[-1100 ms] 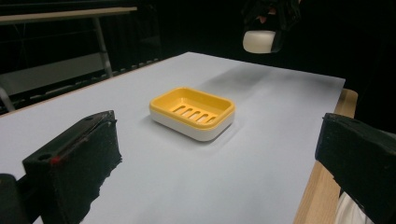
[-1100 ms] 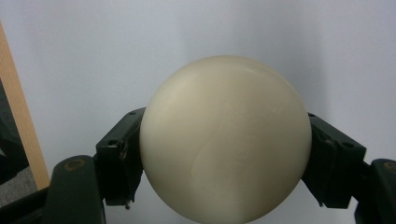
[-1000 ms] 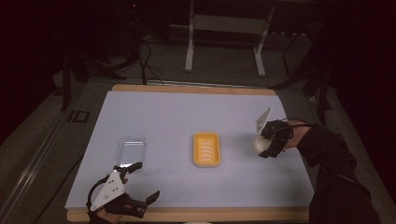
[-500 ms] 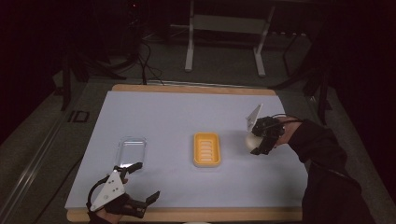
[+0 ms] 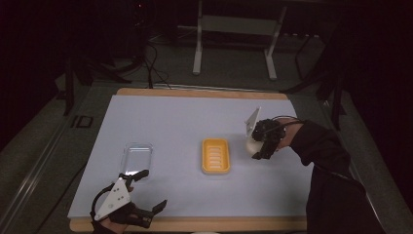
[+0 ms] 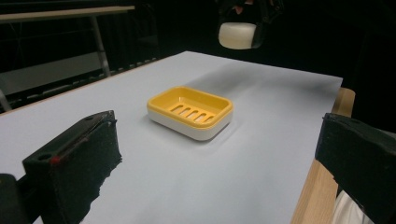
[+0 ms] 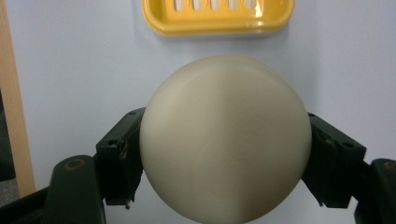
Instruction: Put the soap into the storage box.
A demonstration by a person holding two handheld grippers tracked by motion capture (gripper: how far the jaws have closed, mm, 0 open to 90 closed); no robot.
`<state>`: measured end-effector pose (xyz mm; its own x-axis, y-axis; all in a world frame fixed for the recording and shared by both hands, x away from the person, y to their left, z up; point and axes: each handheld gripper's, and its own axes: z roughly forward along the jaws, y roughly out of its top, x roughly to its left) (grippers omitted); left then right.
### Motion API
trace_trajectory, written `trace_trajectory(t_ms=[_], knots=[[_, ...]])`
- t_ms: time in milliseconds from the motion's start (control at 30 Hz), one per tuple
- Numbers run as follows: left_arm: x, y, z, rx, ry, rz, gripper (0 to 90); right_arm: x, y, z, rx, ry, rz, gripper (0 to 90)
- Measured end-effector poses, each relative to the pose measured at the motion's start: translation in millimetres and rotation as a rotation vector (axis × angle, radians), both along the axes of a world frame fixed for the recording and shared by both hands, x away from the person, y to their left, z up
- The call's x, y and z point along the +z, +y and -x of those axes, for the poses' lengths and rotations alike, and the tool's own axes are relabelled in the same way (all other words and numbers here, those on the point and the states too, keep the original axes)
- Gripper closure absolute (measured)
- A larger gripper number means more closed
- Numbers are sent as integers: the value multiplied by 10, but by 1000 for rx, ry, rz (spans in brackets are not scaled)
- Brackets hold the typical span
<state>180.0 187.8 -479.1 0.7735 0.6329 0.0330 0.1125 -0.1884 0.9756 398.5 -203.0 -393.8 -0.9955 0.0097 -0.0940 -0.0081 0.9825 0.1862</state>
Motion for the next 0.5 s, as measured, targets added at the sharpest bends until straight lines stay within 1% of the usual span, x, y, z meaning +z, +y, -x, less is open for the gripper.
trace_trajectory(t_ms=[67, 100, 167, 267, 333, 400, 433, 500], knots=[[0, -1, -1, 0, 1, 1, 1, -1, 28, -2, 2, 1, 0, 248], [0, 0, 0, -1, 1, 3, 1, -5, 88, -5, 13, 3, -1, 248], [2, 4, 1, -1, 0, 2, 0, -8, 136, -4, 24, 4, -3, 248], [3, 6, 0, 0, 0, 5, 0, -13, 176, -4, 37, -5, -6, 248], [2, 4, 0, -2, 0, 3, 0, -23, 240, -1, 54, -14, -11, 248], [2, 4, 0, -3, 0, 4, 0, -26, 260, 3, 58, -16, -14, 248], [2, 4, 0, -3, 0, 4, 0, -30, 299, 5, 68, -21, -26, 248], [2, 5, 1, -4, 0, 5, 0, -34, 334, 4, 72, -17, -45, 248]])
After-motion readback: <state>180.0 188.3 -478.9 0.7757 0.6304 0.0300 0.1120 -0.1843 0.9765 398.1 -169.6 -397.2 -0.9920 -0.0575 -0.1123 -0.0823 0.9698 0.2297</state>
